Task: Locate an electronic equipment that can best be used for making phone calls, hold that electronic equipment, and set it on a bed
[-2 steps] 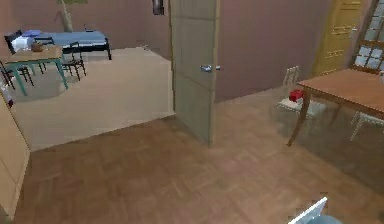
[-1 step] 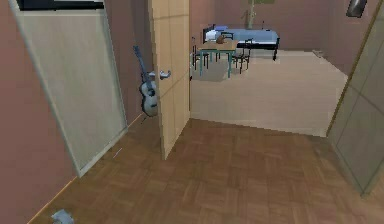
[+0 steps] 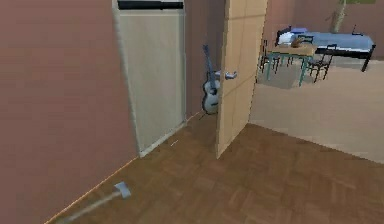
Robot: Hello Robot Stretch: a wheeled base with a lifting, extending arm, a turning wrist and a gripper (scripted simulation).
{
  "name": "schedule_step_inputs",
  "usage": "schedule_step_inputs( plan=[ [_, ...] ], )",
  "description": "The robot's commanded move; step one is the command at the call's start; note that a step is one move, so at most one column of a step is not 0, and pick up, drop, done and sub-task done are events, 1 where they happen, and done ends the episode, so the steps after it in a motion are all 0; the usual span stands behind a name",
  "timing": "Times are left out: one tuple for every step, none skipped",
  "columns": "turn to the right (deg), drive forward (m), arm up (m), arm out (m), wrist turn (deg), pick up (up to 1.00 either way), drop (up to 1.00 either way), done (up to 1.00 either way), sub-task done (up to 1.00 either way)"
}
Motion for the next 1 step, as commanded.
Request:
schedule_step_inputs(
  plan=[
    [18.0,0.0,0.0,0.0,0.0,0.0,0.0,0.0,0.0]
  ],
)
